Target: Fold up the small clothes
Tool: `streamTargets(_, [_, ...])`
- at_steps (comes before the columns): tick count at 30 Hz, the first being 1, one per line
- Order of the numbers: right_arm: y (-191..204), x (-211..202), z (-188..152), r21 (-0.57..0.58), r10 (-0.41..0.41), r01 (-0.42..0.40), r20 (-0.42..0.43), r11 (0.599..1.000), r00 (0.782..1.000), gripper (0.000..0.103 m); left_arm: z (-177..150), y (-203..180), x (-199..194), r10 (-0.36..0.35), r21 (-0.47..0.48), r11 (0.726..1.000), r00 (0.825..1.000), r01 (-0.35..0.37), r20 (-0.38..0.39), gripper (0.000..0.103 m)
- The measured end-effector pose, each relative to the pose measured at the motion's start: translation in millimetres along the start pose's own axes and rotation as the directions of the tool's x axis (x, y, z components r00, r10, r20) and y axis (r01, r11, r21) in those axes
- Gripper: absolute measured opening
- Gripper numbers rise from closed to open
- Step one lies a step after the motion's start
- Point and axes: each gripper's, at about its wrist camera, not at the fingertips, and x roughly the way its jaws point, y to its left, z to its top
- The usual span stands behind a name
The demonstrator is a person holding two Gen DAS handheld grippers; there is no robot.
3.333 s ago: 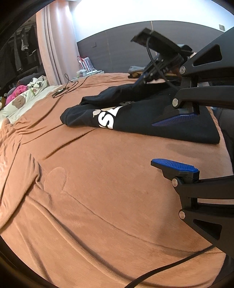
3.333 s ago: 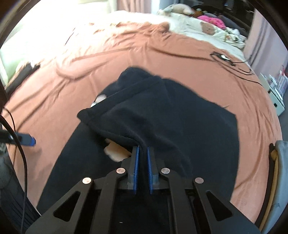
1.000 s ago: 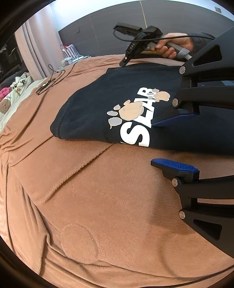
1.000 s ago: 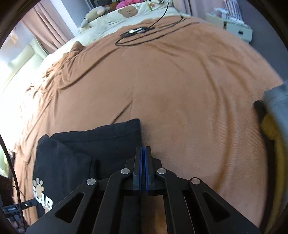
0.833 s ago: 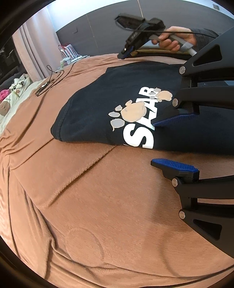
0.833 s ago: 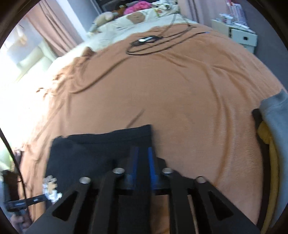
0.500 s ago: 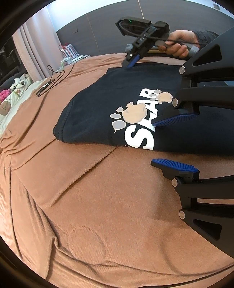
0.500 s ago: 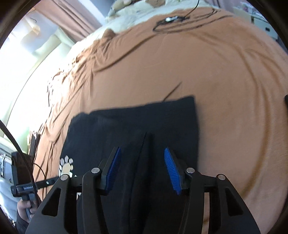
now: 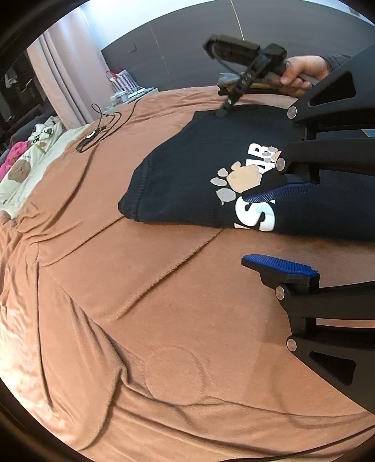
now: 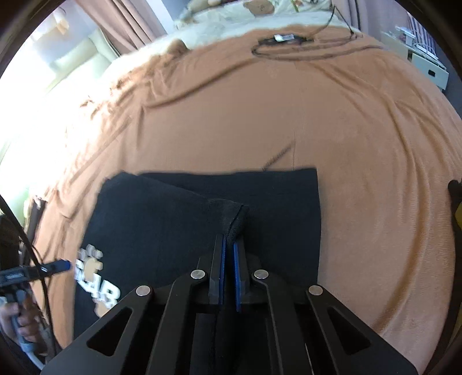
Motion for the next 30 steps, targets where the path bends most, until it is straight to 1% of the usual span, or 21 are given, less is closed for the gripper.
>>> streamTargets(2, [-1.7,3.8,-1.4,0.018,0.012,-0.011,-0.013,1.000,1.000,0.003,3.5,-0.8,1.8,-0.001,0.005,1.000,1.000,0.001,-0.003,0.039])
streamTargets(4, [-3.1,-0.3,0.6,0.034,0.034,-0.033,-0.018,0.999,0.999,0.009,7.0,-0.3,4.0,-0.004,0.004,1.000,1.000,0.004,-0.007,0.039])
streamTargets(6, [-4.8,-9.4,2.1,0.016,0.011,-0.011,-0.009,1.000,1.000,0.025,11.8,0.8,6.7,-0.007,0.002,1.000,1.000,0.007,-0.008,0.039])
streamTargets(7, [-6.0,-15.4,2.6,0.003,-0.003,0.003,0.006,1.000,1.000,0.043,14.2,0.6,8.3,-0.011,0.000,1.000,1.000,0.011,-0.009,0.039])
streamTargets(8, [-9.0,-24.4,1.3,-0.002,0.001,-0.001,0.029,1.000,1.000,0.059,17.0,0.5,10.3,-0.021,-0.001,1.000,1.000,0.021,-0.011,0.039])
streamTargets(9, [-13.5,-31.7,0.1,0.003,0.013,-0.013,0.048,1.000,0.999,0.064,19.6,-0.2,12.2,-0.029,0.001,1.000,1.000,0.029,-0.012,0.039])
streamTargets(11, [-26.2,-43.1,-5.2,0.033,0.039,-0.041,0.063,0.999,0.997,0.065,23.8,0.0,14.7,-0.038,0.004,0.999,0.999,0.038,-0.015,0.039])
streamTargets(14, [-49.7,-49.5,-13.4,0.110,0.076,-0.082,0.055,0.991,0.996,0.065,36.2,2.7,19.1,-0.066,-0.006,0.998,0.998,0.066,-0.023,0.039])
streamTargets(16, [-67.0,-53.9,-19.6,0.147,0.100,-0.107,0.053,0.983,0.994,0.065,44.4,4.3,18.9,-0.071,-0.004,0.997,0.997,0.071,-0.017,0.039])
streamTargets(19, [-89.6,-53.7,-27.4,0.203,0.138,-0.145,0.050,0.968,0.989,0.065,53.6,3.3,22.2,-0.069,0.013,0.998,0.997,0.069,-0.017,0.043])
streamTargets(21, [-102.7,-50.4,-30.2,0.236,0.194,-0.198,0.040,0.951,0.980,0.065,57.5,4.7,28.3,-0.073,0.013,0.997,0.997,0.073,-0.033,0.043])
streamTargets(23, [-107.6,-47.7,-30.3,0.234,0.233,-0.233,0.032,0.944,0.972,0.065,59.4,6.5,34.5,-0.083,0.005,0.996,0.995,0.084,-0.048,0.043])
streamTargets(25, [-111.9,-44.1,-28.5,0.239,0.293,-0.292,0.031,0.926,0.956,0.065,60.1,5.8,40.0,-0.101,0.008,0.995,0.993,0.102,-0.057,0.043])
streamTargets(26, [-112.1,-41.2,-27.0,0.257,0.293,-0.290,0.028,0.922,0.956,0.065,60.9,4.9,42.0,-0.105,0.011,0.994,0.993,0.106,-0.059,0.043])
streamTargets(28, [-110.7,-34.3,-23.3,0.251,0.336,-0.329,0.018,0.910,0.942,0.065,63.2,2.9,48.1,-0.106,0.015,0.994,0.992,0.107,-0.065,0.043])
streamTargets(30, [-109.7,-28.6,-19.0,0.246,0.357,-0.348,0.008,0.905,0.934,0.065,65.2,1.6,53.0,-0.105,0.020,0.994,0.992,0.106,-0.071,0.043])
